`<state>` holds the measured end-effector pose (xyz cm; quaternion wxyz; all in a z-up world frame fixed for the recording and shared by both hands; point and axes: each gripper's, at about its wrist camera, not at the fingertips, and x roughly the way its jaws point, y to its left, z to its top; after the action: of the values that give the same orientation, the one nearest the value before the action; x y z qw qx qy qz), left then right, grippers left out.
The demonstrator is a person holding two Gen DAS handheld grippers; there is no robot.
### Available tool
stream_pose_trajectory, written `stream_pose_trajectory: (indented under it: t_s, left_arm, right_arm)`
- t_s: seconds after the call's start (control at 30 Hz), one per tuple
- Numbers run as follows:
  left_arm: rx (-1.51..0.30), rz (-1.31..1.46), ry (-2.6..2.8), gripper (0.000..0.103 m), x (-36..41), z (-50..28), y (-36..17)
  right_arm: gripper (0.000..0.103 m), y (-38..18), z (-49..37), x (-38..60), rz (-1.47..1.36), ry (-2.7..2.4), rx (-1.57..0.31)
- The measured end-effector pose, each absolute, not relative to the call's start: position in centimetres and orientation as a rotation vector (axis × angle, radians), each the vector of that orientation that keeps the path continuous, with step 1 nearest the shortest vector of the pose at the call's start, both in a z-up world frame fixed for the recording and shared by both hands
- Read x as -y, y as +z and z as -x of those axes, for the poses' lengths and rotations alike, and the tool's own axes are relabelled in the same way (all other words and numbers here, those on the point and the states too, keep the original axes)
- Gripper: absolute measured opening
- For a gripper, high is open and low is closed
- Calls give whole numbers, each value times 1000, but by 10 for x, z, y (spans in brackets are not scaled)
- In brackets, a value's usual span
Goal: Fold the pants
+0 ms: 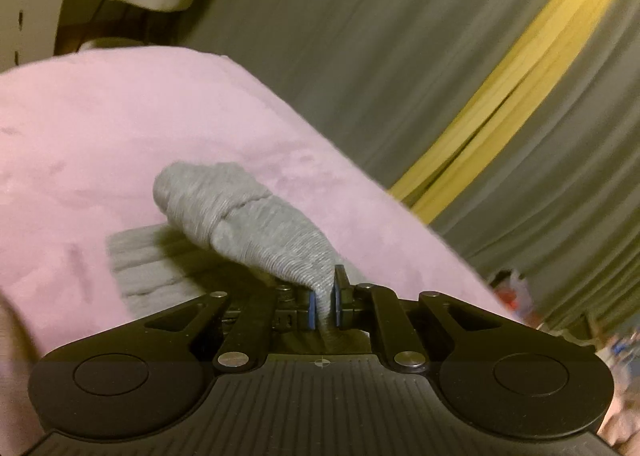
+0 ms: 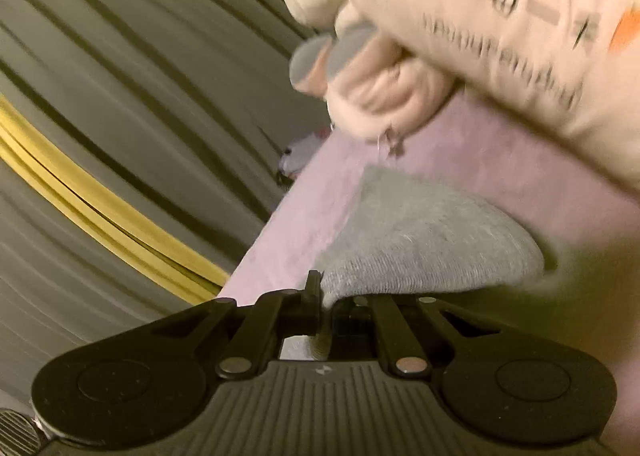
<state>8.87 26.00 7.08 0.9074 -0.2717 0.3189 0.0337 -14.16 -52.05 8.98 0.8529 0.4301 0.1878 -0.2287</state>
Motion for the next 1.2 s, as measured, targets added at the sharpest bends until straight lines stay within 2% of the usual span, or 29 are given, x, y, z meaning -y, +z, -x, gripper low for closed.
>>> stream_pose_trajectory:
  t_s: [0.13, 0.2, 0.27, 0.3, 0.33, 0.37, 0.4, 0.47, 0.5, 0.73, 0.77, 0.8, 0.87, 1.07, 1.13, 1.17, 1.2]
  left_arm:
    - [-830, 441, 154, 11, -252, -85, 31]
    - [-886, 383, 192, 15, -246, -83, 12]
    - [-880, 353, 214, 23, -243, -80, 8]
    - [-870, 354, 219, 26, -243, -80, 11]
    - [-867, 347, 233, 41, -243, -79, 14]
    - [-859, 330, 257, 55, -242, -76, 17]
    - [-838, 302, 283, 59, -241, -73, 22]
    - [-812, 250, 327, 66, -238, -67, 30]
    - [-802, 229, 344, 66, -238, -64, 34]
    - [-772, 240, 327, 77, -224, -52, 47]
    - [-776, 253, 309, 81, -218, -52, 48]
    - [-780, 266, 291, 82, -213, -51, 48]
    - [-789, 300, 241, 83, -200, -48, 47]
    - [-835, 311, 89, 86, -140, -41, 32]
    - [-859, 273, 41, 87, -115, -38, 23]
    - [-868, 254, 25, 87, -104, -37, 18]
    - [-874, 231, 9, 87, -93, -35, 14]
  right_arm:
    - [6, 54, 136, 520, -785, -513, -630]
    - [6, 34, 127, 518, -735, -547, -775]
    - [7, 31, 129, 516, -716, -550, -767]
    - [13, 34, 129, 517, -718, -548, -762]
    - [18, 36, 129, 520, -725, -553, -759]
    - [32, 38, 132, 523, -730, -564, -744]
    - [50, 40, 135, 525, -735, -580, -728]
    - [65, 47, 144, 528, -753, -618, -679]
    - [65, 50, 148, 531, -762, -635, -657]
    - [64, 49, 168, 534, -693, -776, -712]
    - [61, 49, 170, 535, -708, -766, -694]
    - [53, 49, 174, 536, -753, -739, -661]
    - [46, 49, 184, 542, -858, -686, -581]
    - [46, 37, 183, 557, -1012, -697, -531]
    - [26, 37, 185, 555, -1033, -698, -488]
    - [5, 39, 184, 555, -1021, -709, -487]
    - [5, 44, 182, 552, -981, -736, -494]
